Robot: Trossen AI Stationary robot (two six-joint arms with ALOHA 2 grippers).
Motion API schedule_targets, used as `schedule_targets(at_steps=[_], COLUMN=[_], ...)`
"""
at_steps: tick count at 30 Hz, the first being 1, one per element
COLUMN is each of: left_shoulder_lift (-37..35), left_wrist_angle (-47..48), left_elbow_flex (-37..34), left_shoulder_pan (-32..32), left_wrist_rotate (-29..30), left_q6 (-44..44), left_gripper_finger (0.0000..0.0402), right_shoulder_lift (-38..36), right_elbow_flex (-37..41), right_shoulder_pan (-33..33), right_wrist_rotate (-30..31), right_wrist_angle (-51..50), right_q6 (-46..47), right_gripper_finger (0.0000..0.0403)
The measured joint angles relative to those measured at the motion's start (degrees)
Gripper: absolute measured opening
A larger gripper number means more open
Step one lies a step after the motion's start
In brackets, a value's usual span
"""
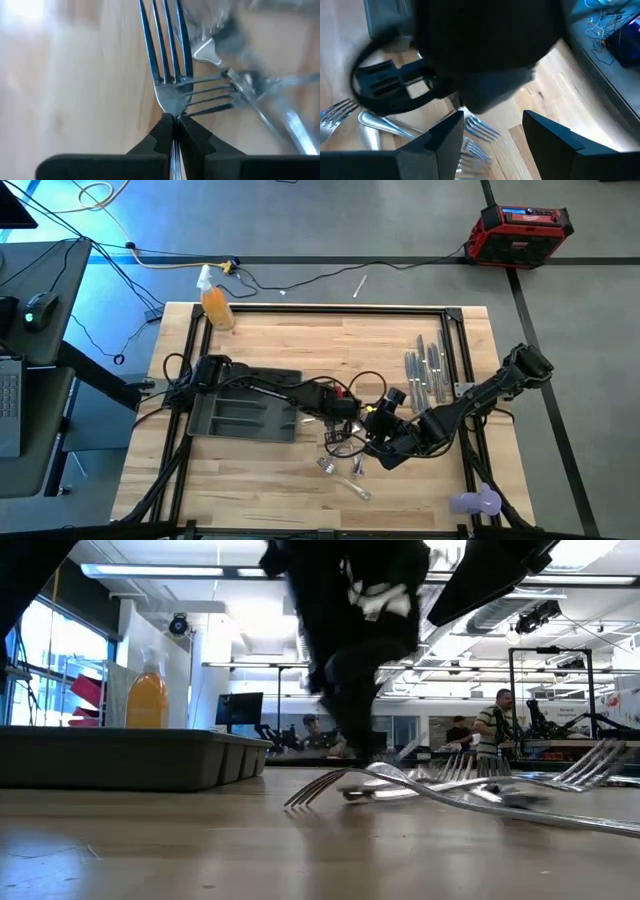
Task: Sort silverware
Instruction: Put the silver fork into the black silverware tray
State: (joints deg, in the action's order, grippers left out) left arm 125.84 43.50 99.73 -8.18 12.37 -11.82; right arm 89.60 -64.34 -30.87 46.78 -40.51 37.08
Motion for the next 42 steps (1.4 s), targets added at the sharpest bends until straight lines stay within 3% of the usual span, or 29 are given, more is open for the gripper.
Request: schedule_targets(at_steps=[6,12,16,22,28,35,38,42], left_shoulder_lift=[0.0,-0.2,-0.2,-0.2,-0.2,-0.3,-0.2,-0.2], left_wrist_angle=[6.4,24.2,34.7,28.3,18.3,10.4,9.1,9.3], left_elbow_flex=[6.8,12.8,13.5,11.4,7.0,0.2,-0.6,-0.6], left_shoulder_pan=[-1.5,-3.4,-3.2,-1.8,3.4,9.3,10.2,9.6], left_wrist_rotate=[2.4,10.7,15.8,16.1,1.4,-11.6,-14.5,-13.3], left_q6=[6.0,8.9,5.9,-1.7,-7.0,-12.3,-14.8,-16.6], left_gripper_finger=[0.0001,0.0001,0.0001,0.0000,0.0026,0.0114,0.0156,0.0195], right_shoulder_lift=[0.0,0.0,0.0,0.0,0.0,0.0,0.0,0.0], right_elbow_flex=[0.0,0.0,0.0,0.0,0.0,0.0,0.0,0.0], right_shoulder_pan=[-1.2,-3.4,-3.7,-3.7,-3.8,-3.8,-3.8,-3.8], right_wrist_rotate=[1.0,4.9,5.2,5.3,5.3,5.3,5.3,5.3], right_wrist_angle=[-0.9,-0.9,-0.9,-1.1,-1.1,-1.3,-1.3,-1.3], right_q6=[0.5,0.5,0.7,1.7,2.0,3.0,3.0,3.0], right_gripper_finger=[0.0192,0.0192,0.0192,0.0192,0.0192,0.0192,0.0192,0.0192])
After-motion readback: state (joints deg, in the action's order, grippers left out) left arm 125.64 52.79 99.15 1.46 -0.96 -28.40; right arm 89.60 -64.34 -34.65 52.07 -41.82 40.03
